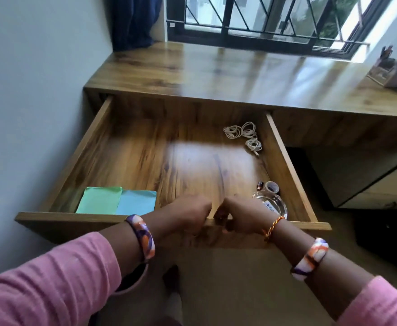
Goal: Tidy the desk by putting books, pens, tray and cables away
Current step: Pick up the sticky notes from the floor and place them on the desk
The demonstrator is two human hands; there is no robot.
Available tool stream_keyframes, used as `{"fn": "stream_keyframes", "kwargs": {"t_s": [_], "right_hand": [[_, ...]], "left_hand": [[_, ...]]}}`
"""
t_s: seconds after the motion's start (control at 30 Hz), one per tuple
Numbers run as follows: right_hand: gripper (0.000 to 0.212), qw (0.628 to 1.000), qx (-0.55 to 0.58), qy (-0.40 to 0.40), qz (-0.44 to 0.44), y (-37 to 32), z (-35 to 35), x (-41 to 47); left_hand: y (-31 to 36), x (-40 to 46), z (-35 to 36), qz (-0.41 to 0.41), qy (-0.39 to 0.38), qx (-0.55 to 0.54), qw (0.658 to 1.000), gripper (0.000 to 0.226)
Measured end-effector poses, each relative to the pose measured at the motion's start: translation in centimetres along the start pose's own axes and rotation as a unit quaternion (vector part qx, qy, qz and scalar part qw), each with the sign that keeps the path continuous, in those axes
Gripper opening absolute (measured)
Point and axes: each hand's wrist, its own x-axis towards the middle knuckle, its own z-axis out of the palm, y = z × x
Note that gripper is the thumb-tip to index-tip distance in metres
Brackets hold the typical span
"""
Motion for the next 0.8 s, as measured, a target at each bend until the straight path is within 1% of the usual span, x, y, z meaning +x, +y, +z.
{"fn": "stream_keyframes", "kwargs": {"t_s": [0.1,0.17,0.23,0.37,0.43,0.63,0.7,0.8], "right_hand": [[0.032,0.996,-0.032,0.082,0.000,-0.1,0.6,-0.2],[0.031,0.992,-0.060,0.115,-0.006,0.1,0.5,0.2],[0.030,0.989,-0.074,0.129,-0.002,0.3,0.0,1.2],[0.029,0.986,-0.086,0.144,0.017,1.4,-1.4,4.3],[0.030,0.984,-0.088,0.154,0.023,2.3,-2.2,6.1],[0.029,0.976,-0.091,0.195,0.010,5.7,-5.4,12.4],[0.032,0.975,-0.069,0.213,0.005,7.1,-6.2,14.5],[0.058,0.968,-0.019,0.246,0.040,9.6,-7.7,18.0]], "left_hand": [[-0.1,1.1,0.0,-0.015,0.031,0.000,0.999,0.014],[-0.5,1.8,-0.1,-0.021,0.067,-0.005,0.998,0.013],[-1.2,2.6,-0.4,-0.031,0.102,-0.005,0.994,0.007],[-2.4,5.1,-1.6,-0.061,0.143,-0.011,0.988,0.011],[-3.2,6.9,-2.7,-0.080,0.151,-0.018,0.985,0.010],[-6.5,12.7,-7.0,-0.082,0.133,0.043,0.987,0.017],[-7.8,14.8,-8.2,-0.082,0.139,0.058,0.985,0.027],[-9.9,18.6,-10.5,-0.092,0.159,0.104,0.977,0.076]]}}
